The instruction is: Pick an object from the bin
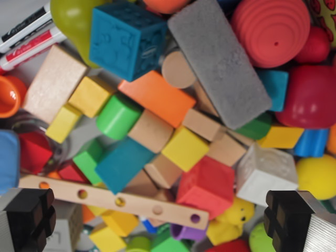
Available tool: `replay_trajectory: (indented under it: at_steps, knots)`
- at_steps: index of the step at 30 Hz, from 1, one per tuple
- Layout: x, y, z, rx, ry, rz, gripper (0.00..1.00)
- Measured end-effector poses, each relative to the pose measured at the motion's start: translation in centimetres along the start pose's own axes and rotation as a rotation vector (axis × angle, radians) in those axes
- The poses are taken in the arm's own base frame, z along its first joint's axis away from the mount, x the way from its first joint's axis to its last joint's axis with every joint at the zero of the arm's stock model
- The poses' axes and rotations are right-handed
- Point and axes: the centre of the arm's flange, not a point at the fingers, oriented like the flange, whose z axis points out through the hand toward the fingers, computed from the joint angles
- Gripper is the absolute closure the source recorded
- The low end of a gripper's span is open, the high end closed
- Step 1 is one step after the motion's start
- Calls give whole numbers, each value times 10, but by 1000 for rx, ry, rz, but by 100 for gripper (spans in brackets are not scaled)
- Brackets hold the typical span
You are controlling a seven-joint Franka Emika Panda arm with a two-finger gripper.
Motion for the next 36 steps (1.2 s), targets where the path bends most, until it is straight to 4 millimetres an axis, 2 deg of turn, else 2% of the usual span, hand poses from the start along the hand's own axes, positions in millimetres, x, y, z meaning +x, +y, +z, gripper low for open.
replay_trajectory:
  at_steps: [36]
  knots:
    - [-47, -49, 70, 16, 5, 455, 0]
